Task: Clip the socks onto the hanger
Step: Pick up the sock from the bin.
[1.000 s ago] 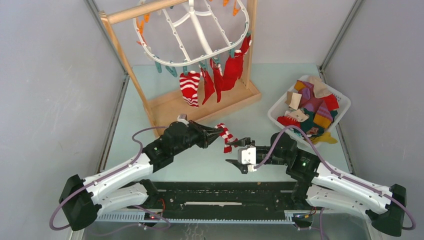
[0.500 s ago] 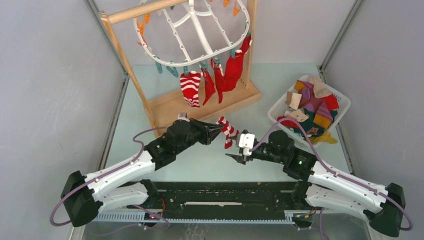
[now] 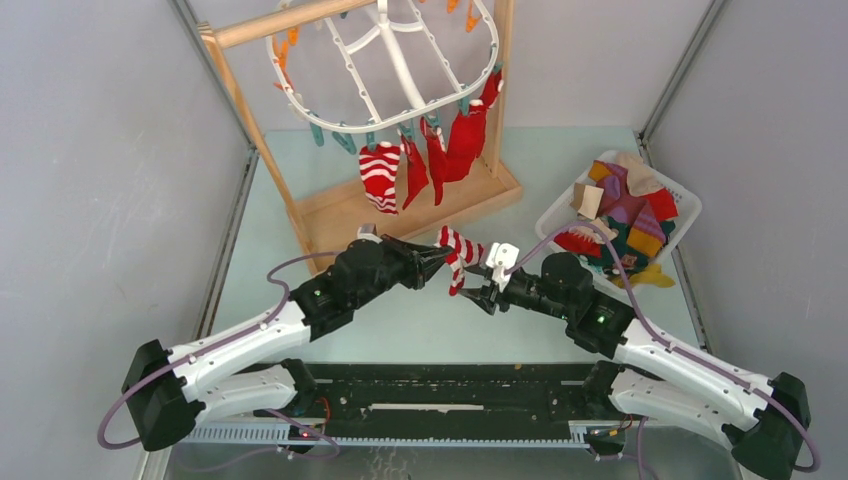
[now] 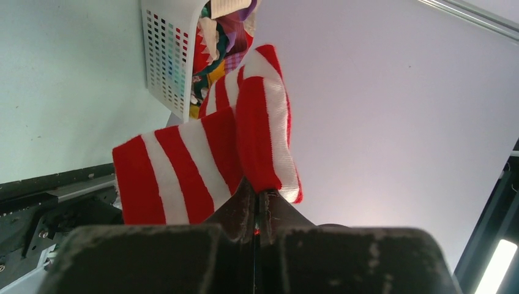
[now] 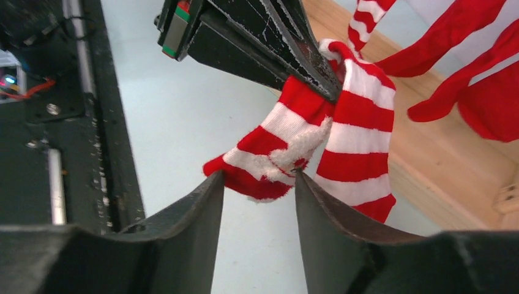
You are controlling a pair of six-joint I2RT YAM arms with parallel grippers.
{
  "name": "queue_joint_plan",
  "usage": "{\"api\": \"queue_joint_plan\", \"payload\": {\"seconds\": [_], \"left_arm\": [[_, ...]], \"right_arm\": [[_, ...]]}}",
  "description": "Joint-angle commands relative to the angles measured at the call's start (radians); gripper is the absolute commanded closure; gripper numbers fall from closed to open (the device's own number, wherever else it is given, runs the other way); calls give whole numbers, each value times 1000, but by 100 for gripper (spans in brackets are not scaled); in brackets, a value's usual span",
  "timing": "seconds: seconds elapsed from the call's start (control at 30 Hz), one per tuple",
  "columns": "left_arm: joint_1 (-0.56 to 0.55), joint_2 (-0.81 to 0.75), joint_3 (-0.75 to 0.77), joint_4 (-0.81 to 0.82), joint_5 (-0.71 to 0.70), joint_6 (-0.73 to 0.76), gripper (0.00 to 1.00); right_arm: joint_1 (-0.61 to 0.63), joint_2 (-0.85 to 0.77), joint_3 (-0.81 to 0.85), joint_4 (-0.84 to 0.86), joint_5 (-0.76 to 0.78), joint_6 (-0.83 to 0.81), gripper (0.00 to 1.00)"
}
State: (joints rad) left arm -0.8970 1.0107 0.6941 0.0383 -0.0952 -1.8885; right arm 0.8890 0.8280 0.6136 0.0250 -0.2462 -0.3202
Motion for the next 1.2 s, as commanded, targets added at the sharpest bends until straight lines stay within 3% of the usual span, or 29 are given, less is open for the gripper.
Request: {"api": "queue_joint_plan", "payload": {"seconds": [0.0, 0.2, 0.6, 0.67, 0.73, 0.83, 0.93, 1.03, 1.13, 1.17], "left_arm": [[-9, 2, 54, 0, -38, 12, 100], [-19, 26, 94, -26, -45, 58, 100], [-55, 76, 134, -27, -47, 90, 100], [-57, 78, 142, -26, -47, 98, 100], [-57, 78, 144, -27, -49, 106, 100], [-57, 71, 138, -26, -59, 117, 100], [-57, 55, 124, -10, -89, 155, 99], [-56, 18, 96, 30, -125, 257, 84], [-50, -62, 76, 43, -118, 467, 41], [-49, -92, 71, 33, -107, 543, 32]], "right_arm": [[-18, -24, 40, 16, -76, 142, 41], [-27, -1, 55, 21, -51, 299, 26], [-77, 42, 92, 26, 18, 600, 35], [-94, 45, 92, 17, 18, 622, 45], [-113, 46, 92, 8, -1, 637, 69], [-130, 44, 92, -4, -38, 650, 92], [-148, 39, 92, -5, -98, 697, 100], [-179, 36, 89, 6, -172, 787, 100], [-232, 35, 81, 37, -255, 893, 100], [-254, 36, 77, 45, -274, 934, 100]]}}
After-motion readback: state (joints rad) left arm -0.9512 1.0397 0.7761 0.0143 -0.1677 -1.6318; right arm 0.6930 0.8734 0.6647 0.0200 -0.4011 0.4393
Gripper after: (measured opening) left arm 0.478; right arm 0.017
